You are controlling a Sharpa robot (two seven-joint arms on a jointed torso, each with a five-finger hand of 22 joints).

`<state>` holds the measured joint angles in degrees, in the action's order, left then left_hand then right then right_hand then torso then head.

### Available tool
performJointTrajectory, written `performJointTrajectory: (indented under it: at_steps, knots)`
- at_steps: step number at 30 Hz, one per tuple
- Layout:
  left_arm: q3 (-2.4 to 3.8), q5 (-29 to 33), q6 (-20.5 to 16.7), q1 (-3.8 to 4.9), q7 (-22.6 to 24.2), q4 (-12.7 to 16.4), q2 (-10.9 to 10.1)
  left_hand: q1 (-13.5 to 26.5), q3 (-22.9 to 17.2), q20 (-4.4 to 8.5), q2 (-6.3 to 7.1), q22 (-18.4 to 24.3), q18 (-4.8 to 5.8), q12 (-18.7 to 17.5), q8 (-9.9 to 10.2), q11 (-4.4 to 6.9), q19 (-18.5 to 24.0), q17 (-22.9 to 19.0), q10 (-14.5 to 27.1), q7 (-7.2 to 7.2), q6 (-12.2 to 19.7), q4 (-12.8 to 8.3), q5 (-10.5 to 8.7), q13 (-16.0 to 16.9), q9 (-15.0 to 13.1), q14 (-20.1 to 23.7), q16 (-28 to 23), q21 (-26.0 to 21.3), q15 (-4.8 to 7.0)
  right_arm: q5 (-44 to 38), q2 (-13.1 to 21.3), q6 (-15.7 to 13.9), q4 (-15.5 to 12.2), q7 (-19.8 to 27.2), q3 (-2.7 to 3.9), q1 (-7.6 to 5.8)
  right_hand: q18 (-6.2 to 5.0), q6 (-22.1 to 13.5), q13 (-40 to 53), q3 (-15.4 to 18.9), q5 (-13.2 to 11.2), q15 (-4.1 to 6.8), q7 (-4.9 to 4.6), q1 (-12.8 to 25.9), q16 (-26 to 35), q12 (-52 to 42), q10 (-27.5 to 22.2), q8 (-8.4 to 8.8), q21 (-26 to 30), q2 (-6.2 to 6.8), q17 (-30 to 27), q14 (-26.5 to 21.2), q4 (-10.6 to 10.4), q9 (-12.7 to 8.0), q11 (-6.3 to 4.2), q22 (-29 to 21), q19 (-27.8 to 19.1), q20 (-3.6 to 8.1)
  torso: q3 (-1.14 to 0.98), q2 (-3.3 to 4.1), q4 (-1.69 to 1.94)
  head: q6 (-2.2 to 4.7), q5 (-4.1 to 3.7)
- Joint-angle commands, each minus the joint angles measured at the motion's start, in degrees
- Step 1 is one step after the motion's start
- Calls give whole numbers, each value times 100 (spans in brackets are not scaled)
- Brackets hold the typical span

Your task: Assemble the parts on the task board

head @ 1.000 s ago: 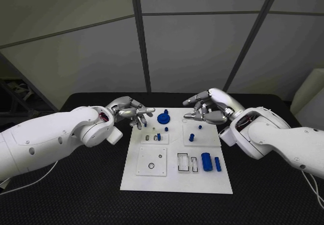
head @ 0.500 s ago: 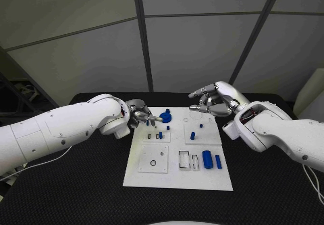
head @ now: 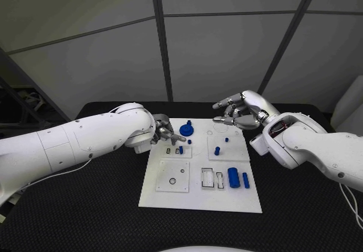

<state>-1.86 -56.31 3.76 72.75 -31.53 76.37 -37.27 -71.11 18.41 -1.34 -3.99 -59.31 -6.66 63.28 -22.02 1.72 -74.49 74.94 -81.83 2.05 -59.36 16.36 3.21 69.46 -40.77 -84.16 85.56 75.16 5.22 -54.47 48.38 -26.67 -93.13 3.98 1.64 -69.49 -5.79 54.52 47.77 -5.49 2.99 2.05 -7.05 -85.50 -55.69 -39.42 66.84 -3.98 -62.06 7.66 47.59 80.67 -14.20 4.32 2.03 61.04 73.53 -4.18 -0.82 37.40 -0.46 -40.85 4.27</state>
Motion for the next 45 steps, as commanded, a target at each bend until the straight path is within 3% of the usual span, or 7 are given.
performJointTrajectory:
  at_steps: [1,5,18,25,45]
  knots:
    - [-4,-145,262,16,-242,-31,63,27,-28,8,-1,35,79,-72,10,10,70,818,25,4,46,19,-35,-26,-29,-408,-21,-26,-7,-43,-7,-16,2,-18,5,-13,-92,43,-4,-15,36,13,11,-52,40,18,34,20,22,2,5,34,37,-10,1,1,41,-3,7,13,-9,-22,-8]
    - [-9,-147,304,18,-269,-70,135,12,-47,5,-19,54,75,-105,26,5,91,792,37,10,64,13,-33,-25,-59,-400,-41,-38,-11,-46,-6,-45,6,-14,5,-13,-95,44,-20,-17,44,14,11,-53,57,33,28,20,38,1,-9,34,39,-10,1,-13,38,-2,15,18,-1,-32,-18]
    - [-15,-147,549,20,-301,-197,285,-33,-81,-3,-53,49,73,-128,54,-3,112,781,41,17,83,0,-32,19,-132,-395,-54,-39,-19,-48,-54,-38,42,-19,4,-12,-98,42,-39,-17,63,13,9,-44,80,44,24,21,60,-2,-20,36,36,-11,3,-31,37,-1,13,17,-4,-92,-10]
    - [-26,-146,634,19,-304,-276,354,-76,-102,-8,-74,60,69,-147,73,-7,132,783,43,22,93,-11,-31,45,-179,-395,-54,-47,-23,-48,-65,-4,57,-38,4,-12,-99,42,-52,-18,76,13,8,-31,107,50,24,21,74,-10,-37,36,28,-11,4,-41,40,-1,13,15,-2,-78,-7]
    - [-79,-145,827,19,-279,-361,468,-232,-178,-20,-168,36,67,-198,128,-15,155,810,36,30,99,-57,-29,129,-322,-402,-41,-41,-32,-48,-122,76,86,-100,4,-12,-115,29,-147,-29,110,12,5,-33,278,140,-28,26,175,-18,-187,3,32,-15,6,-128,15,0,21,28,1,-124,-16]
